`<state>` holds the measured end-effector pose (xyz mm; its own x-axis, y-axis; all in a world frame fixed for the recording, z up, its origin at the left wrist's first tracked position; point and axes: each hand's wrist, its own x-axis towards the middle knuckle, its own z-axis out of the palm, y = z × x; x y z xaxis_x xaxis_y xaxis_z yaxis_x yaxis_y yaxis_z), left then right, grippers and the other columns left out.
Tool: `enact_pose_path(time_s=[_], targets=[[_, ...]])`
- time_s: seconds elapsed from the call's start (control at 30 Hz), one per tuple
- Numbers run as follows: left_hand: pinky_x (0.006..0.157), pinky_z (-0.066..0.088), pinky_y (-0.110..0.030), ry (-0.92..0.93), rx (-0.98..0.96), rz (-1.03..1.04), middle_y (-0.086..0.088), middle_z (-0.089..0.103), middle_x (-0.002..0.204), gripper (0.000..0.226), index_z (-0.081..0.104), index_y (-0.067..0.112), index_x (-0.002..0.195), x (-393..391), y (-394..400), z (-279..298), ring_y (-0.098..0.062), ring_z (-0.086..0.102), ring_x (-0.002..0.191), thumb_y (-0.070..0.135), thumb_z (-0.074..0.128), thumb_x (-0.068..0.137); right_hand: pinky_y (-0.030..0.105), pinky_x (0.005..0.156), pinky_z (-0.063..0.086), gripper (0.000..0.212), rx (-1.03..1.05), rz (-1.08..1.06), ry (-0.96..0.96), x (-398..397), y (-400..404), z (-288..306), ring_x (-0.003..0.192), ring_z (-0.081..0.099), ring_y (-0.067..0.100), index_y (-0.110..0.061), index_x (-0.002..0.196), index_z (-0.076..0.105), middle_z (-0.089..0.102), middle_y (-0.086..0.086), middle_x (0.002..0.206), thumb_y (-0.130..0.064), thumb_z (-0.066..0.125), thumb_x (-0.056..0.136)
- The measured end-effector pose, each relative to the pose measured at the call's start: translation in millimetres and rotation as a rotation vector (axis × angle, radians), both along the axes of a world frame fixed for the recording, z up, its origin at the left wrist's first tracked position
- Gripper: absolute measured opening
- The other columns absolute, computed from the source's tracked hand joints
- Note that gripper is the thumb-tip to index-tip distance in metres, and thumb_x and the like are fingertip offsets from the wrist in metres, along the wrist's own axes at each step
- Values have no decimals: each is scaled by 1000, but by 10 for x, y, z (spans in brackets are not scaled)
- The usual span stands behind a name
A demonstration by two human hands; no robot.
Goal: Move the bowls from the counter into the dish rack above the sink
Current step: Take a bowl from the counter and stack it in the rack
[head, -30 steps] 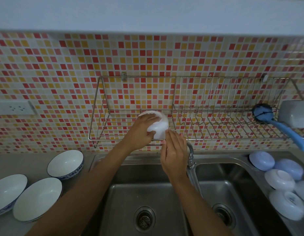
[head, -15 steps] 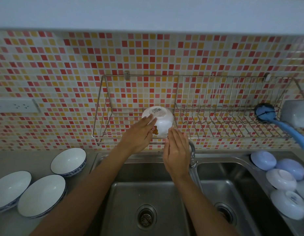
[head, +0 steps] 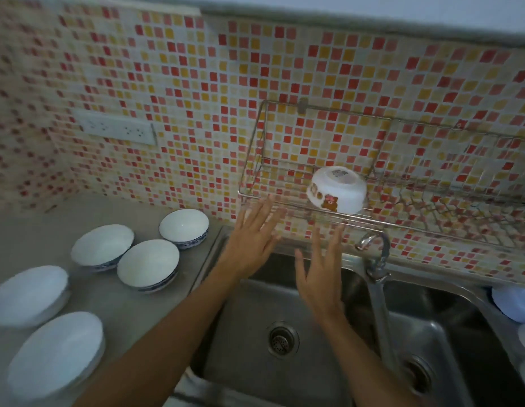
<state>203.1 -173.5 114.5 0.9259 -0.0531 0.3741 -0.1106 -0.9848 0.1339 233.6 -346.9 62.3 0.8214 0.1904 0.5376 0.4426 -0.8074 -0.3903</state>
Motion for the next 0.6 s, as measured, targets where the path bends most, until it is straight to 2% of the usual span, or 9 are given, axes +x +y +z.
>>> enact_pose_path(time_s=[0.07,0.17,0.23,0.33,0.43,0.5,0.6], targets=[[118,-7,-46,50,-72,107,-3,-4,160,60,3,27,150,-318,314,-198,-24,-10,147,52,16,97,48,117,16,68,-62,109,114,-270,327,-273,148,2,35,-22,153,18,0,18,162,-56,31,95],[116,-6,-48,143,-146,356,-6,2,161,68,8,26,150,-891,877,-518,-29,-2,147,60,15,92,50,117,23,68,-75,305,320,-656,875,-533,148,7,31,-22,151,26,9,13,162,-58,36,94],[116,3,-53,165,-238,482,-11,11,159,70,20,22,149,-1346,1245,-674,-34,8,147,61,13,91,48,115,29,65,-82,434,447,-885,1266,-584,147,18,31,-18,147,35,25,13,158,-53,45,94],[116,17,-54,170,-311,676,-16,22,156,64,30,14,146,-2029,1681,-863,-37,16,145,51,27,93,40,108,38,57,-87,568,578,-1230,1873,-583,132,42,32,-13,141,43,44,15,142,-40,56,92],[110,30,-54,139,-399,843,-22,34,150,57,41,8,139,-2571,2016,-1044,-42,30,139,41,41,93,39,102,40,58,-133,635,702,-1560,2374,-574,127,46,30,-18,142,39,46,11,139,-39,57,91],[110,32,-50,139,-487,956,-21,37,149,52,40,8,139,-2813,2193,-1135,-40,34,137,31,51,94,40,100,42,63,-173,651,808,-1724,2621,-603,126,48,32,-20,144,33,46,12,140,-43,55,91],[107,37,-46,194,-700,1081,-17,41,144,54,35,9,141,-3000,2340,-1202,-35,43,129,33,49,95,42,96,45,71,-258,627,926,-1880,2882,-720,122,52,37,-17,145,28,52,17,137,-53,53,90]])
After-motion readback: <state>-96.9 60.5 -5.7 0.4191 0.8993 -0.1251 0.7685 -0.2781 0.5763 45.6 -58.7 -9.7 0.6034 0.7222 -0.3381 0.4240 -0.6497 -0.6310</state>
